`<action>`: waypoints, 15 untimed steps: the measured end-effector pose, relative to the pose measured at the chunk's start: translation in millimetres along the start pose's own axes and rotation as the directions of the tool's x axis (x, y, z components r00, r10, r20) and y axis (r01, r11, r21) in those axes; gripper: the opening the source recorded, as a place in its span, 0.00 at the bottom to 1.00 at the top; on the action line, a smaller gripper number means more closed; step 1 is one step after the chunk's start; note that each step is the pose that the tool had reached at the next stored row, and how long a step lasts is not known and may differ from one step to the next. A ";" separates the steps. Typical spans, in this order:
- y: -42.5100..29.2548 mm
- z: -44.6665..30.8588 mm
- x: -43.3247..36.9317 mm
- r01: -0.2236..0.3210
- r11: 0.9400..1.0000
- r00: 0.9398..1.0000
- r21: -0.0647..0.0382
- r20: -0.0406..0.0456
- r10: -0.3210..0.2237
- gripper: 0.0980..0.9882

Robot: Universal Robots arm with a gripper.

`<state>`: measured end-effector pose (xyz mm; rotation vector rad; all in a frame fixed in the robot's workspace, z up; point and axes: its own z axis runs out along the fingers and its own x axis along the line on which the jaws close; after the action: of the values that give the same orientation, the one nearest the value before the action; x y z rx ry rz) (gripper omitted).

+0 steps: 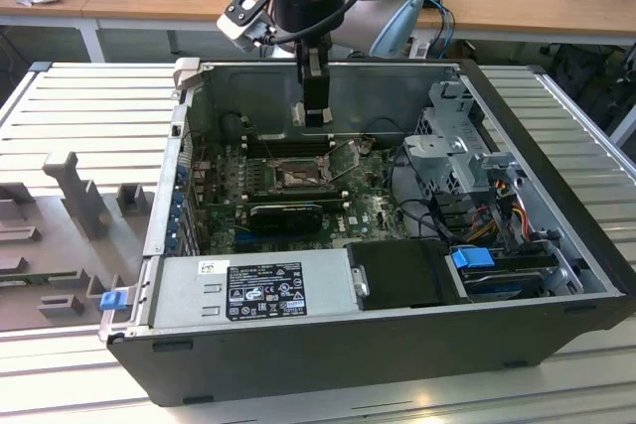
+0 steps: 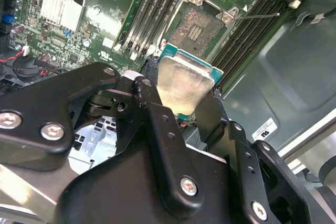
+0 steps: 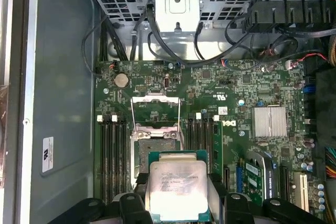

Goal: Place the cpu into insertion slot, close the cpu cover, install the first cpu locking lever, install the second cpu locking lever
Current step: 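Place the cpu into insertion slot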

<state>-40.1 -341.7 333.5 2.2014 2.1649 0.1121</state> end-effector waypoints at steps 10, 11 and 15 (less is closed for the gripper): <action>-0.4 4.7 -0.1 0.000 1.000 1.000 0.001 0.000 0.000 0.48; -0.4 5.0 -0.1 0.000 1.000 1.000 0.002 0.000 0.000 0.48; -0.6 7.1 -0.1 0.000 1.000 1.000 0.004 0.000 0.000 0.48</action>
<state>-40.0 -341.7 326.4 2.2035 2.1671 0.1076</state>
